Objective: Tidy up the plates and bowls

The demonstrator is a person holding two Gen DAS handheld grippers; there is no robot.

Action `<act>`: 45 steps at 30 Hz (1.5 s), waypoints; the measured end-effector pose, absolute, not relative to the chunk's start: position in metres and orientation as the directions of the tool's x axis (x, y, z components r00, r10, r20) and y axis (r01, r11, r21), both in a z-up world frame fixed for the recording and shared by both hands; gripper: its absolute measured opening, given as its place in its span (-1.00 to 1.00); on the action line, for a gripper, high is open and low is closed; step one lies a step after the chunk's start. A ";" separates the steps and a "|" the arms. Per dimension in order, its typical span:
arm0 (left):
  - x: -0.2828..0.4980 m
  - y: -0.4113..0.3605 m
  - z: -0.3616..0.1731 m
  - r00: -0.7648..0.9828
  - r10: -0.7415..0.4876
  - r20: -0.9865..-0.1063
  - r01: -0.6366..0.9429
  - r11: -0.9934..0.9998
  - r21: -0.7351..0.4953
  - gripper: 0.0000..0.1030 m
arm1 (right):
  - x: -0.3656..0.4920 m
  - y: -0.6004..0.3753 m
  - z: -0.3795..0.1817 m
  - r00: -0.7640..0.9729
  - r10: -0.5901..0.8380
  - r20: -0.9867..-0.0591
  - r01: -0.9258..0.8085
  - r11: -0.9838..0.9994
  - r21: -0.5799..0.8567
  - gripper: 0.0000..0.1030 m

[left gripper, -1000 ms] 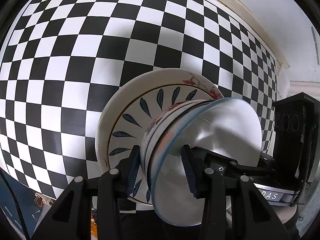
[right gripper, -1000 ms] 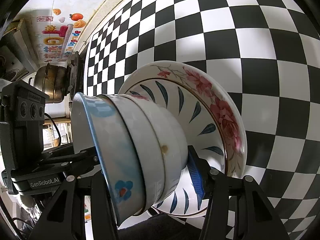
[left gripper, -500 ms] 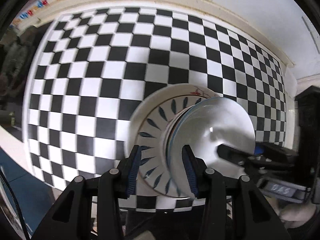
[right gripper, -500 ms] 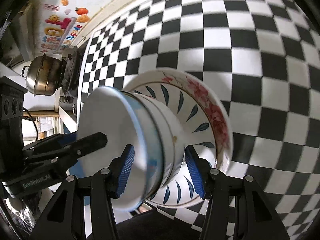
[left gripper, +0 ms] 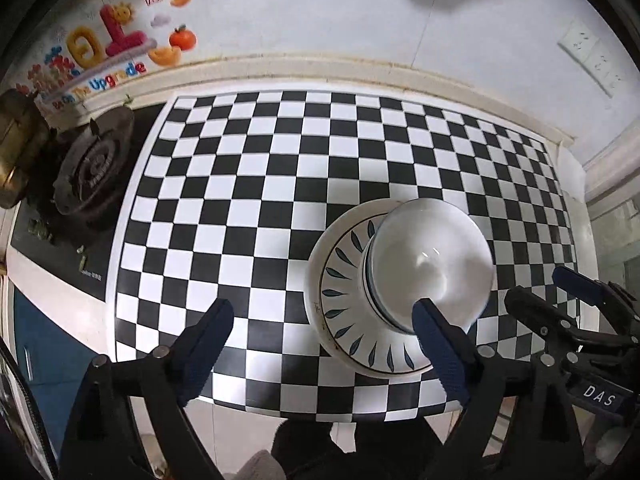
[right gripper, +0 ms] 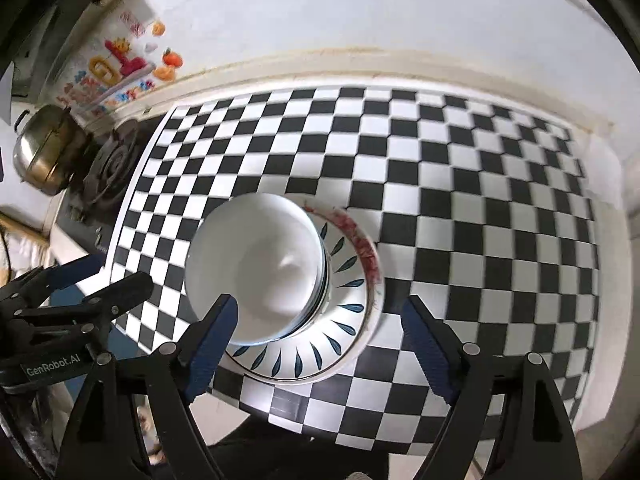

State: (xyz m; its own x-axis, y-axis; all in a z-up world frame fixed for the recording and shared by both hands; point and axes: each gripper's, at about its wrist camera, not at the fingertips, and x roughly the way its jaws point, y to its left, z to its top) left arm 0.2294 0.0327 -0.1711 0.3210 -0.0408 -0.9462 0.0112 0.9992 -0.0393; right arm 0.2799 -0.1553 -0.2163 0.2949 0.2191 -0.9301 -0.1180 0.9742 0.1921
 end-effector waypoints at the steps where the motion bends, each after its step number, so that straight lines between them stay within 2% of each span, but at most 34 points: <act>1: 0.226 0.033 -0.168 0.333 -0.041 -0.942 0.017 0.999 -0.038 0.82 | 0.273 -0.154 -0.211 0.315 0.203 -0.927 -0.104 0.978 0.179 0.69; 13: 0.173 0.047 -0.117 0.460 -0.048 -0.887 0.116 0.993 0.006 0.82 | 0.201 -0.128 -0.162 0.452 0.094 -0.887 0.040 0.991 0.125 0.72; 19: 0.128 0.051 -0.076 0.564 -0.054 -0.824 0.113 0.994 0.012 0.82 | 0.153 -0.124 -0.128 0.515 0.058 -0.855 0.070 0.992 0.109 0.74; 24: 0.081 0.055 -0.042 0.640 -0.061 -0.766 0.091 0.996 -0.003 0.82 | 0.097 -0.124 -0.085 0.611 0.017 -0.791 0.089 0.992 0.090 0.79; 33: -0.008 0.054 -0.007 0.699 -0.027 -0.715 0.036 0.999 -0.002 0.82 | -0.005 -0.129 -0.018 0.715 -0.012 -0.699 0.080 0.995 0.065 0.82; 41: -0.078 0.045 0.015 0.752 0.000 -0.660 0.019 1.000 0.021 0.82 | -0.079 -0.125 0.013 0.753 -0.007 -0.658 0.045 0.998 0.042 0.83; 45: -0.101 0.044 0.018 0.753 0.000 -0.659 0.015 1.000 0.018 0.82 | -0.113 -0.122 0.026 0.777 -0.014 -0.629 0.037 0.999 0.023 0.83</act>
State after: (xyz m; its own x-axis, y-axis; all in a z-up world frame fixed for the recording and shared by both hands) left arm -0.1011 0.0443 0.0181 0.7525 0.0003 -0.6586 0.0154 0.9997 0.0180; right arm -0.1132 -0.1219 0.0261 0.7773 -0.0142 -0.6290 0.0367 0.9991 0.0228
